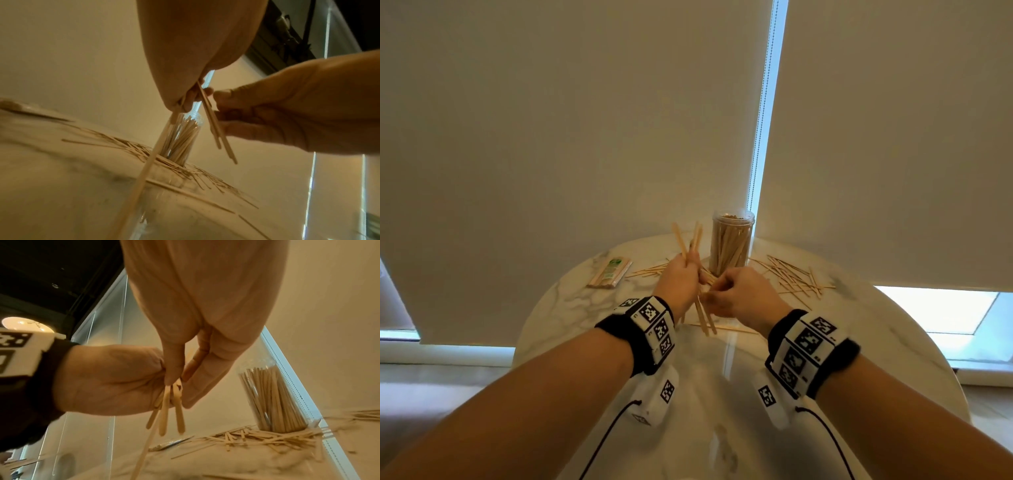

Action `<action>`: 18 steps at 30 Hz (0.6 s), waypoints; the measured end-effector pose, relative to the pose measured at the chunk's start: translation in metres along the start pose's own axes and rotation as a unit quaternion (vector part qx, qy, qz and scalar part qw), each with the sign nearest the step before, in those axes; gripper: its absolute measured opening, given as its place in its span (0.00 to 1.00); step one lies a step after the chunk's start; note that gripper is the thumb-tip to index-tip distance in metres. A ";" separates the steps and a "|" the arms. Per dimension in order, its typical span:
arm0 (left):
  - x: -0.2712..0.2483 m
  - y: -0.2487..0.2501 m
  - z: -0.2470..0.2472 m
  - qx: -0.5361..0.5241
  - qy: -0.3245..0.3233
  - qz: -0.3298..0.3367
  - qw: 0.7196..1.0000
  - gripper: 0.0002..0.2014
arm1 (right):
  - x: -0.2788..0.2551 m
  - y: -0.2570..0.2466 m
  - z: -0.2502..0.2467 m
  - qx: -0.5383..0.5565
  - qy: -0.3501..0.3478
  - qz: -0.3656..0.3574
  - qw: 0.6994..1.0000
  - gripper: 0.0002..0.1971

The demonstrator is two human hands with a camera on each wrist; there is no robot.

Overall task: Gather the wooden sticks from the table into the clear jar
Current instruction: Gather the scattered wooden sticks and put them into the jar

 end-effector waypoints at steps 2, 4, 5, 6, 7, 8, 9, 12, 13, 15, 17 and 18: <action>0.004 -0.001 -0.006 -0.059 0.021 -0.012 0.998 0.19 | -0.002 0.007 0.006 -0.055 -0.057 0.035 0.996 0.16; 0.003 0.000 -0.006 -0.152 0.016 -0.043 0.987 0.17 | -0.006 0.013 0.016 -0.094 -0.127 0.077 0.984 0.26; 0.001 0.002 -0.002 -0.208 0.001 -0.065 0.976 0.16 | -0.008 0.013 0.020 -0.113 -0.151 0.079 0.979 0.27; -0.003 0.004 0.003 -0.263 -0.018 -0.088 0.961 0.15 | -0.008 0.011 0.024 -0.121 -0.163 0.068 0.977 0.25; -0.007 0.008 0.008 -0.304 -0.034 -0.107 0.946 0.15 | -0.010 0.008 0.027 -0.110 -0.166 0.053 0.979 0.19; -0.010 0.010 0.012 -0.328 -0.040 -0.117 0.937 0.14 | -0.011 0.005 0.029 -0.080 -0.163 0.044 0.982 0.13; -0.012 0.012 0.014 -0.334 -0.041 -0.115 0.935 0.14 | -0.013 0.003 0.029 -0.054 -0.157 0.040 0.985 0.10; -0.007 0.016 0.011 -0.311 -0.026 -0.070 0.948 0.13 | -0.016 0.003 0.027 -0.068 -0.156 0.025 0.985 0.11; -0.004 0.016 0.008 -0.305 -0.015 -0.054 0.951 0.12 | -0.017 0.005 0.027 -0.086 -0.171 0.024 0.981 0.12; 0.000 0.016 0.002 -0.299 0.003 -0.041 0.953 0.12 | -0.019 0.010 0.027 -0.101 -0.196 0.029 0.975 0.11; -0.002 0.013 0.004 -0.272 -0.009 -0.042 0.961 0.11 | -0.016 0.012 0.026 -0.085 -0.166 0.013 0.982 0.11; -0.005 0.010 0.007 -0.244 -0.023 -0.042 0.969 0.11 | -0.015 0.011 0.025 -0.076 -0.138 -0.003 0.987 0.10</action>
Point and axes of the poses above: each hand's wrist, its own x-axis towards the middle knuckle, its own z-axis out of the palm, y = z × x, the point moved 4 cm from there along x, towards the middle knuckle, and after that the axes turned 5 degrees about y, right-handed, at the moved point
